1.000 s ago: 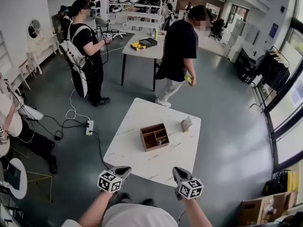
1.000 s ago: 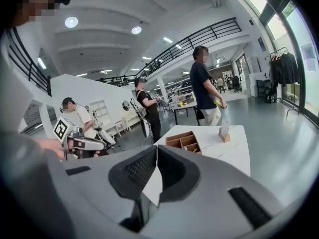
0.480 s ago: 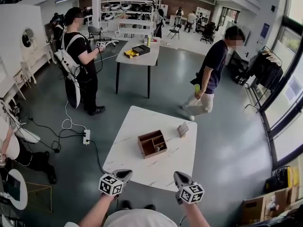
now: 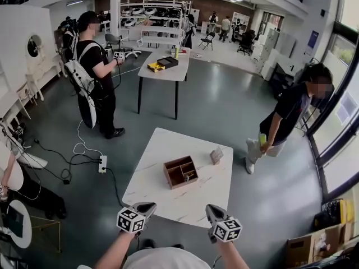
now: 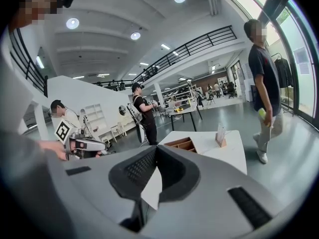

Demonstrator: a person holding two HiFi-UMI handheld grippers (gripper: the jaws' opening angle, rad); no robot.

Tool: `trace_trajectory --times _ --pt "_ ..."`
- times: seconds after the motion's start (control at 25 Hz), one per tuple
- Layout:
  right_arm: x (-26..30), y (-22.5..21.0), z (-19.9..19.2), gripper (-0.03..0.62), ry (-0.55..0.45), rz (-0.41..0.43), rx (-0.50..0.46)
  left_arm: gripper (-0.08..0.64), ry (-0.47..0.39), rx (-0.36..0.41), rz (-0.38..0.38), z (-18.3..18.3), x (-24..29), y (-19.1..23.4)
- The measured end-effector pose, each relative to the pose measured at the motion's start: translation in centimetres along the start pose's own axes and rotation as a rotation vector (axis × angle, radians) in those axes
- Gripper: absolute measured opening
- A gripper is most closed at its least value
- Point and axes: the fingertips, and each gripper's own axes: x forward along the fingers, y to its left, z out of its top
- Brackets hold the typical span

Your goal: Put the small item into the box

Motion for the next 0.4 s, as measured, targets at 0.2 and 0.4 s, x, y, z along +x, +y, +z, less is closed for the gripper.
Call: trace_trajectory --times 0.2,0.4 --pt "-0.1 0.4 0.3 0.026 -0.006 -0.002 0.002 0.015 -0.009 -0.006 0.001 -0.1 -0.6 -0.1" --pt "0.0 1.1 0.0 0.026 -0.008 0.004 0.002 0.015 -0.014 -0.004 0.001 -0.3 -1.0 0.1"
